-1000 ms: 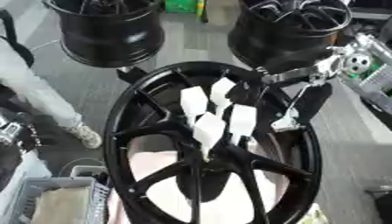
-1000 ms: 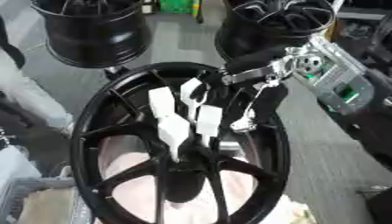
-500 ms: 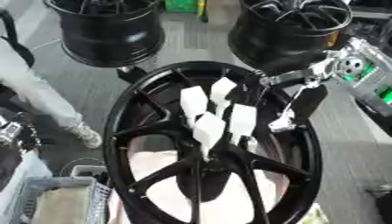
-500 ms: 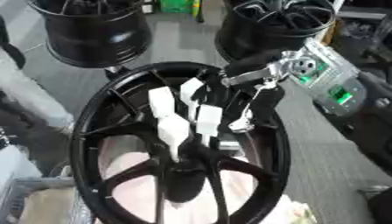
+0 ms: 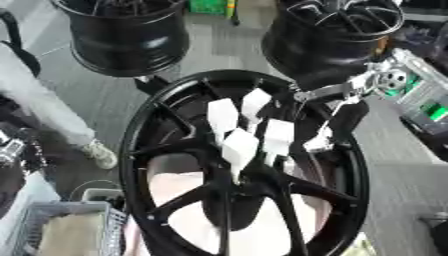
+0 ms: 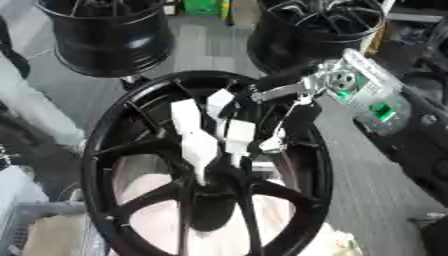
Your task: Pull the pin out of the wheel hub.
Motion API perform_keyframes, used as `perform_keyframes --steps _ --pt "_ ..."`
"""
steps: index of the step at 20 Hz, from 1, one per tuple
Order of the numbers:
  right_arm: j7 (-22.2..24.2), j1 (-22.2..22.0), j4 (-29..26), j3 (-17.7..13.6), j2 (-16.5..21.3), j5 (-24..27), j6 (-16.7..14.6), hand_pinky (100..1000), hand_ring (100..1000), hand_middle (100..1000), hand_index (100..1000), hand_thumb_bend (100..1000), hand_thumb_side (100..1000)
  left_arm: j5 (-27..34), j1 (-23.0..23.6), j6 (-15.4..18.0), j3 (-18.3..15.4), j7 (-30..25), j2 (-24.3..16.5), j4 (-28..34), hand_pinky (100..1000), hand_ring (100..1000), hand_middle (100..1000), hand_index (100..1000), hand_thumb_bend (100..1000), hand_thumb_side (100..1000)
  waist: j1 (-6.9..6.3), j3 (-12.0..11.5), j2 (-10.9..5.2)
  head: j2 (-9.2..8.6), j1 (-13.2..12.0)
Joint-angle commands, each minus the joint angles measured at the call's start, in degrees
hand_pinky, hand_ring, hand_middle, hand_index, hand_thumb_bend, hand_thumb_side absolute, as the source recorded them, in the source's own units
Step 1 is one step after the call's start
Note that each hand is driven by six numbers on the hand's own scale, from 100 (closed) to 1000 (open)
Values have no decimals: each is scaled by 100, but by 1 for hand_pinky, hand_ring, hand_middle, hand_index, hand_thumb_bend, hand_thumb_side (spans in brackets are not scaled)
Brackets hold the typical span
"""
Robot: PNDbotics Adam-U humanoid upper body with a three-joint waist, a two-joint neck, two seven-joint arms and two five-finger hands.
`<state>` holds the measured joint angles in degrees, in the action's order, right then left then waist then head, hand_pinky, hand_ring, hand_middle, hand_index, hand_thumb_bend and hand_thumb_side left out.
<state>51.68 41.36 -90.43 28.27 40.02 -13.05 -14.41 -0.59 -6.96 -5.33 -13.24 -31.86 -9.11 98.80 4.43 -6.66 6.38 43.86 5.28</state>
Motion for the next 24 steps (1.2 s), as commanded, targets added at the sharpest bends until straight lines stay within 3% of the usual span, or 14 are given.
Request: perform_keyframes --steps 1,9,24 --pt "28 77 36 -58 70 -45 -63 741 813 846 968 245 511 -16 -57 5 16 -1 -112 95 700 724 657 761 100 854 -20 4 -53 26 9" --pt "28 -154 -109 -132 226 -57 -156 739 811 839 961 248 513 -16 -60 2 18 0 -112 97 700 724 657 761 100 854 -17 8 -47 26 11" --pt "28 -172 -130 -112 169 -152 -181 719 788 814 948 246 521 -17 -54 -2 20 -3 -109 97 700 723 657 761 100 854 -16 9 -44 26 26"
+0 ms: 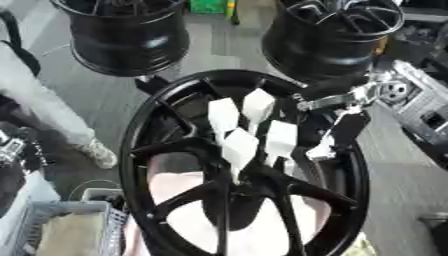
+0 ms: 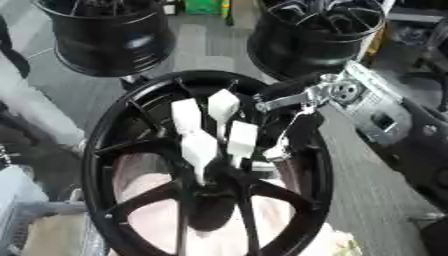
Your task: Pull the pin out of the wheel hub.
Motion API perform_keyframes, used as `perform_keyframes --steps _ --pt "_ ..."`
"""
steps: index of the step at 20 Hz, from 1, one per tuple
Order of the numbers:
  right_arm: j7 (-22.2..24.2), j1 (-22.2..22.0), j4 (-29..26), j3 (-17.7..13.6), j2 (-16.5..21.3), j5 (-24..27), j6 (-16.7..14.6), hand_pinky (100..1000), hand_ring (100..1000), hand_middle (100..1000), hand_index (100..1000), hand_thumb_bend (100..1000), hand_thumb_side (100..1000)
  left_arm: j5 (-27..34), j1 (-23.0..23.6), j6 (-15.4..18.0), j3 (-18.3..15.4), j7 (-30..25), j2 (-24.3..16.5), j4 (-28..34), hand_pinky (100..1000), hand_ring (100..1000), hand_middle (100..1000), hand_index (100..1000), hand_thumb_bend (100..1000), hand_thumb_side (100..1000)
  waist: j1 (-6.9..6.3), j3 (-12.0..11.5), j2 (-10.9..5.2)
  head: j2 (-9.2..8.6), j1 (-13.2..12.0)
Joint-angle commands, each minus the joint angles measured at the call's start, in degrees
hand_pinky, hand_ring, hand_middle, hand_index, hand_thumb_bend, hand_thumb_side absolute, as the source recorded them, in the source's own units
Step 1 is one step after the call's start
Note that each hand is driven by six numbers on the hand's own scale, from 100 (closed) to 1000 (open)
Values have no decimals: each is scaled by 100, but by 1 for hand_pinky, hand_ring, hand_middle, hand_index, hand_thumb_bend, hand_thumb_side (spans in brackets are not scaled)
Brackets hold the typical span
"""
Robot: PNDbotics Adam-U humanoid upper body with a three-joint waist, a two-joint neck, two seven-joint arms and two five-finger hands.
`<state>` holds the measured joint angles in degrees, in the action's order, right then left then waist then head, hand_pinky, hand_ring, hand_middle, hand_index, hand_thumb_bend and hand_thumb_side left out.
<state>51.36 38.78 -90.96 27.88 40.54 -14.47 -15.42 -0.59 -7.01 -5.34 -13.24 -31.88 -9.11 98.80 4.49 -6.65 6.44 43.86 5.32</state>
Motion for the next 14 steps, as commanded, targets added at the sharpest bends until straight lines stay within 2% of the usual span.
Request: perform_keyframes --steps 1,14 --pt "61 89 -75 -73 111 -8 -80 718 787 813 948 246 522 -16 -49 -1 20 -3 -109 98 700 723 657 761 100 854 -22 8 -49 26 23" --pt "61 162 -160 -28 39 86 -65 709 780 819 960 246 537 -19 -45 -8 19 2 -111 100 699 722 656 760 100 854 -12 14 -53 26 26"
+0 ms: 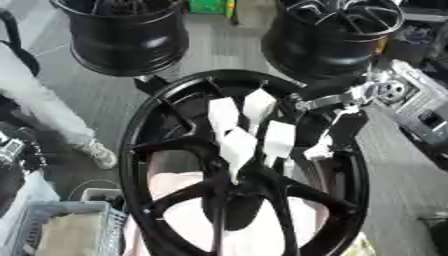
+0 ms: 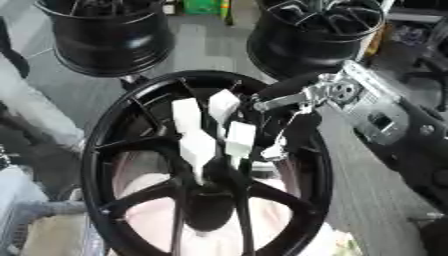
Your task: Pull the pin out of the wheel hub.
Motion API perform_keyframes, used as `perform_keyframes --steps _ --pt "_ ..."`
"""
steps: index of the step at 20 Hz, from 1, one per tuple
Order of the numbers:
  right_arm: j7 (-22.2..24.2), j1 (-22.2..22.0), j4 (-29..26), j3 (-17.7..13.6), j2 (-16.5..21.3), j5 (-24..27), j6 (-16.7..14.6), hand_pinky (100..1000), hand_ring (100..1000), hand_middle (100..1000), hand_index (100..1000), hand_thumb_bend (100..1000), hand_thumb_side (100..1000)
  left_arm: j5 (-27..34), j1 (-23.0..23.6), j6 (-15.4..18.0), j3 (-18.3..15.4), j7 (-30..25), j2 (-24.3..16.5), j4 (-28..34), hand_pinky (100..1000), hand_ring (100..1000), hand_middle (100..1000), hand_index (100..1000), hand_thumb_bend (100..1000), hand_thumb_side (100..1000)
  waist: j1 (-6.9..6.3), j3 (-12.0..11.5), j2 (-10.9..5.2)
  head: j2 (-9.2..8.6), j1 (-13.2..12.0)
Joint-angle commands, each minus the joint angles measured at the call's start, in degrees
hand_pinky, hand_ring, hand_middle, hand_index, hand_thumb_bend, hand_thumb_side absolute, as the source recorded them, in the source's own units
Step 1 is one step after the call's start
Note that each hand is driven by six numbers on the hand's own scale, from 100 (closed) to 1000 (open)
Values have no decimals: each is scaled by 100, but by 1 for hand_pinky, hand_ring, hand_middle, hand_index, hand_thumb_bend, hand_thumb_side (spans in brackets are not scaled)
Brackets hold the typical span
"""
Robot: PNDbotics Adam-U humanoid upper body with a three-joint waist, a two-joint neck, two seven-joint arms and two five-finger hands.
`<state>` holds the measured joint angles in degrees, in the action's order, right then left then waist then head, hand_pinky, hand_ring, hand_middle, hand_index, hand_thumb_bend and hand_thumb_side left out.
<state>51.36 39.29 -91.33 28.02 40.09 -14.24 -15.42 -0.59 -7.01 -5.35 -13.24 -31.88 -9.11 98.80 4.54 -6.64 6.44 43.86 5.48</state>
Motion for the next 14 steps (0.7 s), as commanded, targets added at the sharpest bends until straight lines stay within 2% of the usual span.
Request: perform_keyframes --steps 1,14 --pt "60 118 -139 -37 77 75 -60 709 780 820 960 250 540 -20 -44 -9 19 2 -112 100 699 722 656 760 100 854 -17 15 -54 26 10" --pt "60 186 -193 21 -33 102 8 700 774 821 954 265 582 -23 -49 -16 24 0 -113 102 699 720 656 760 100 854 -4 6 -57 26 16"
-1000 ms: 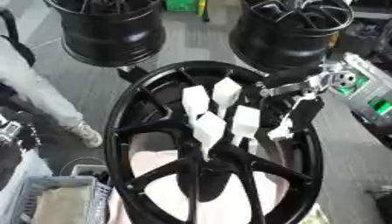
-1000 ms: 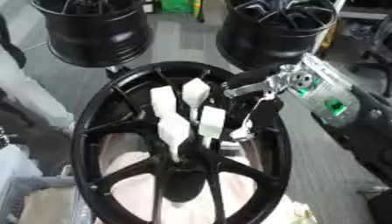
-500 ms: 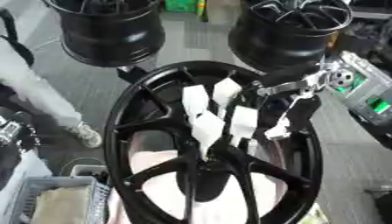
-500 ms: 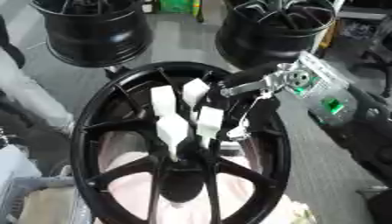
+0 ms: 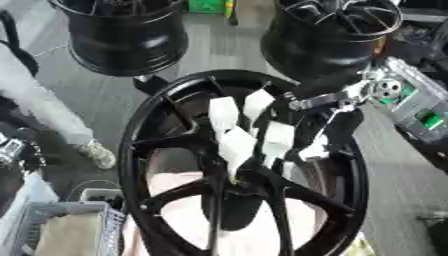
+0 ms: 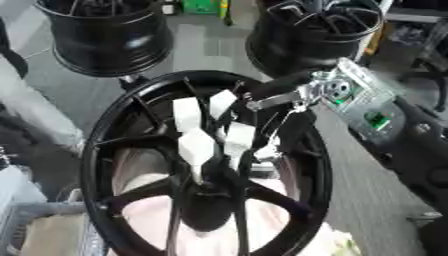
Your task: Pull the pin out of the wheel hub.
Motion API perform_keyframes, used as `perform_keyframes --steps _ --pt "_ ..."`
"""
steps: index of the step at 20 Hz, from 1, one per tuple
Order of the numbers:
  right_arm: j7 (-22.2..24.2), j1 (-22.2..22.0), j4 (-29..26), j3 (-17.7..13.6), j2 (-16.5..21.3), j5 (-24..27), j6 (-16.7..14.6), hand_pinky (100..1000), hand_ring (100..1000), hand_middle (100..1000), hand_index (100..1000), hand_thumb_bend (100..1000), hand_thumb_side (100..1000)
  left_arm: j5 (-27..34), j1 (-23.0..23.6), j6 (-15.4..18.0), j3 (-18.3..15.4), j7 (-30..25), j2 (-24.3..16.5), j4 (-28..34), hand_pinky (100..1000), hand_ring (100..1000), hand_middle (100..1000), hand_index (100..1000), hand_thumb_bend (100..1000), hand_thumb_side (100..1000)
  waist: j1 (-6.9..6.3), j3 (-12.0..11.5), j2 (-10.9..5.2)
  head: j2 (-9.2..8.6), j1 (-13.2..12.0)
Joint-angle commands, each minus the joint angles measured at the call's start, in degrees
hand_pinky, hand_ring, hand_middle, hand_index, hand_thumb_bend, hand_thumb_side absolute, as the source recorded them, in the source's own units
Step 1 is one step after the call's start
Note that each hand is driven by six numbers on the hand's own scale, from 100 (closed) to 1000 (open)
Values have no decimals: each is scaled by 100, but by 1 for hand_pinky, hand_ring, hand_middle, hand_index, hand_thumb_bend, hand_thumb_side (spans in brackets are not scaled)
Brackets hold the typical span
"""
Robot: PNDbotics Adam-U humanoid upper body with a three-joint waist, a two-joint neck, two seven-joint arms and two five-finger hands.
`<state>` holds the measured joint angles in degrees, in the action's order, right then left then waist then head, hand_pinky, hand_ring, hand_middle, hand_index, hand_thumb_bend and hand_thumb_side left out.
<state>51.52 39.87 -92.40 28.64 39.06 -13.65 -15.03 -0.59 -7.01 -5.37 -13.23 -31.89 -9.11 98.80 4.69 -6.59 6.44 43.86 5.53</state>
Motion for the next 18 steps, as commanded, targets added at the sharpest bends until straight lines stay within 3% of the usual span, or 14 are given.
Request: perform_keyframes --steps 1,10,18 --pt "44 131 -80 -37 56 36 -27 700 774 821 953 264 582 -23 -49 -15 25 0 -113 102 699 720 656 760 100 854 -18 -1 -57 26 12" --pt "44 132 66 -20 -40 -91 -32 679 747 800 932 246 567 -22 -58 -18 28 -4 -110 106 699 720 656 760 100 854 -14 -16 -55 26 15" --pt "44 139 44 -66 -33 -285 -95 633 669 745 897 206 531 -22 -59 -19 28 -5 -110 108 699 719 656 760 100 855 -13 -12 -49 26 9"
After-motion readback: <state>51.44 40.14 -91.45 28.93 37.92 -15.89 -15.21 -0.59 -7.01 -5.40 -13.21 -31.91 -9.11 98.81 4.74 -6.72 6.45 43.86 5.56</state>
